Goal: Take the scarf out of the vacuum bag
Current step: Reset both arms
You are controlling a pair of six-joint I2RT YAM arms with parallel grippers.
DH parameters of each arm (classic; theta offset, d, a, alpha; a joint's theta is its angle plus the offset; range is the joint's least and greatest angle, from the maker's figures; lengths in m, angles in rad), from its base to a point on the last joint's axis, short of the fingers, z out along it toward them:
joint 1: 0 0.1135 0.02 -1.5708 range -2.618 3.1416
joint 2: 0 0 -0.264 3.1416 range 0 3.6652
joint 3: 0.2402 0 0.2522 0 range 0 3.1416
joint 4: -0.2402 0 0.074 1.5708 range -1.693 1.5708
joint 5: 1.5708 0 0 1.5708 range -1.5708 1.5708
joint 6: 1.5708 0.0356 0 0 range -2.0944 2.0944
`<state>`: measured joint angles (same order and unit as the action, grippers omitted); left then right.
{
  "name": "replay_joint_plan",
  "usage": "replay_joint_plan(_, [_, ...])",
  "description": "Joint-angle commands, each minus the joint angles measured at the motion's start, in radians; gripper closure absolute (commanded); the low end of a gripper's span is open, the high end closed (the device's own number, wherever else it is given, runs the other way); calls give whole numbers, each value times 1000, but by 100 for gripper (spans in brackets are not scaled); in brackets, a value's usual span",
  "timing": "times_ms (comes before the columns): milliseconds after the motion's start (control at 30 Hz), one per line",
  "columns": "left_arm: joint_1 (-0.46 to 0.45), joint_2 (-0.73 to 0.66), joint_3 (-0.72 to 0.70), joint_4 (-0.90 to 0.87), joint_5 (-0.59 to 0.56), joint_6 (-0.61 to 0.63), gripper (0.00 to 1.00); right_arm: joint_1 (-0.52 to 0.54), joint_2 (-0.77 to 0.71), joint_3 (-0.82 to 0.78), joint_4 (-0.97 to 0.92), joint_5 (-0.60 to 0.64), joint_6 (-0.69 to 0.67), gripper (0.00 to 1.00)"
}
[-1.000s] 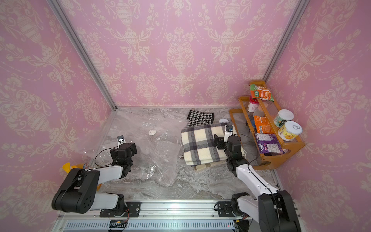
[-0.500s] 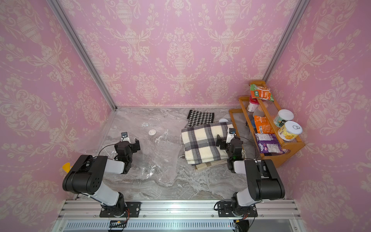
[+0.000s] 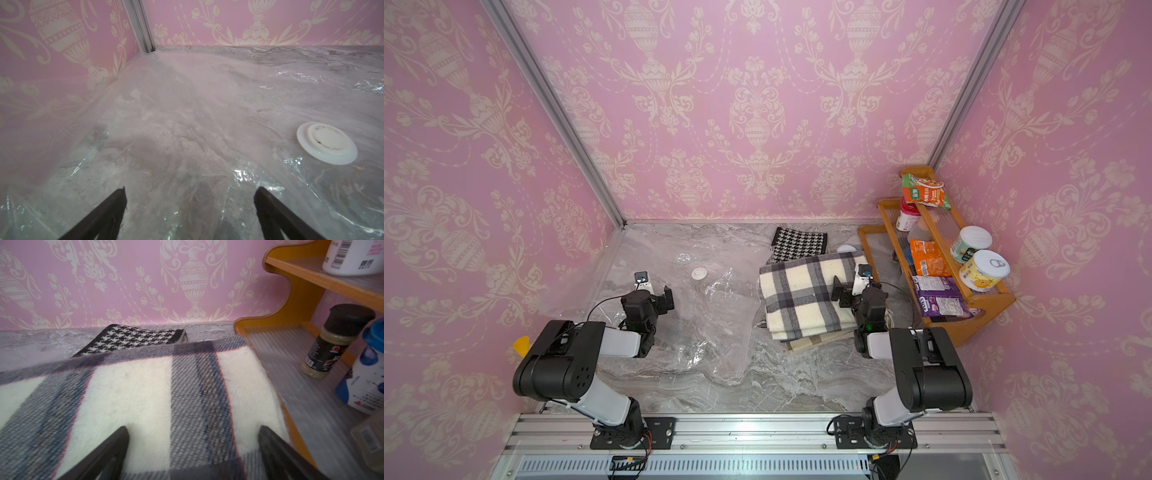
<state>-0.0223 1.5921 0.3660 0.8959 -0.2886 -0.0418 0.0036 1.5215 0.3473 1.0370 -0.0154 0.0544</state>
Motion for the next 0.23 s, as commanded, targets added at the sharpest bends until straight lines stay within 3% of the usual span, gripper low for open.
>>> replay_joint_plan(0, [7,-8,10,-20,26,-6,1,17,26,-24,-4,-94,-66,0])
replay_joint_plan(200, [8,-9,10,-20,25,-7,1,-5,24,7,-66,-61,-24,0])
